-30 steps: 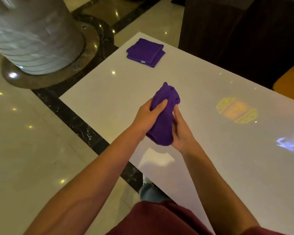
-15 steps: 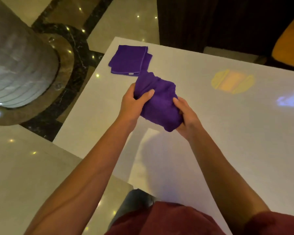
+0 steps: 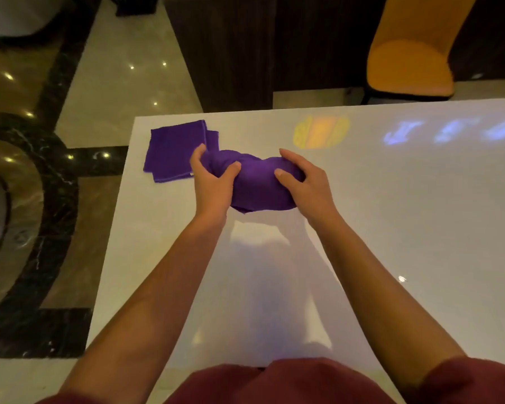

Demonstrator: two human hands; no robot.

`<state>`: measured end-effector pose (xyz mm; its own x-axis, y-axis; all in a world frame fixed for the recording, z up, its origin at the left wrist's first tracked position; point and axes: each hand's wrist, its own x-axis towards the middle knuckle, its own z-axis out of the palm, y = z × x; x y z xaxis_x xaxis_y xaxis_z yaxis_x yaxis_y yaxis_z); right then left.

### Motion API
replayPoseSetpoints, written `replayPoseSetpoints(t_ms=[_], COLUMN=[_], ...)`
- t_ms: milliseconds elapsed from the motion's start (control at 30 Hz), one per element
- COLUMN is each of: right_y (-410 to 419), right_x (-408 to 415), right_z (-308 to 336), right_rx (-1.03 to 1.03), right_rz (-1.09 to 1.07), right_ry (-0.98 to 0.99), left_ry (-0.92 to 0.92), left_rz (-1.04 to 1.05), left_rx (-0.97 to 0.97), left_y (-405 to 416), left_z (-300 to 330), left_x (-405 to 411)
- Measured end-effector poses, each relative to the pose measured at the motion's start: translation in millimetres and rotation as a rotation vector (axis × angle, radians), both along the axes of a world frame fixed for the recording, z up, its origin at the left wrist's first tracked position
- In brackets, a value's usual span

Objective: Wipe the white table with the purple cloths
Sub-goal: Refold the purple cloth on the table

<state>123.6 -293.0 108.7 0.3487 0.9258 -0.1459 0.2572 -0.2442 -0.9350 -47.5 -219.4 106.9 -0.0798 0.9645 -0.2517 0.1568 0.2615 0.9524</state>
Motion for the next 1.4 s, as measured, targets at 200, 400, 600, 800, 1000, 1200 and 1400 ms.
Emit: replayPoseSetpoints(t_ms=[200, 400, 600, 800, 1000, 1200, 1400], right_y=[23, 80, 143, 165, 170, 184, 196], right_x=[-16, -1, 11, 1, 24, 13, 42], right_z=[1, -17, -61, -118, -139, -155, -169], right_rx=[0.023, -0.134, -0.252, -0.375, -0.372, -0.269, -0.264], right_rz=[-0.106, -0.078, -0.002, -0.022, -0.149, -0.002, 0.174], right_ry=[-0.027, -0.145, -0.361, -0.507, -0.669, -0.865, -0.982], left_ry=[-0.016, 0.155, 0.447, 0.802, 1.033, 1.134, 1.220], left_rz=[-0.449, -0.630, -0.733, -0.759, -0.576, -0.962, -0.944], left_rx=[0.012, -0.062, -0.116, -0.093, 0.379, 0.579, 0.445], left_y=[59, 125, 184, 217, 206, 190, 179], left_z=[7, -11, -48, -95, -122, -148, -163], left_x=[-19, -1, 20, 38, 32, 53, 46])
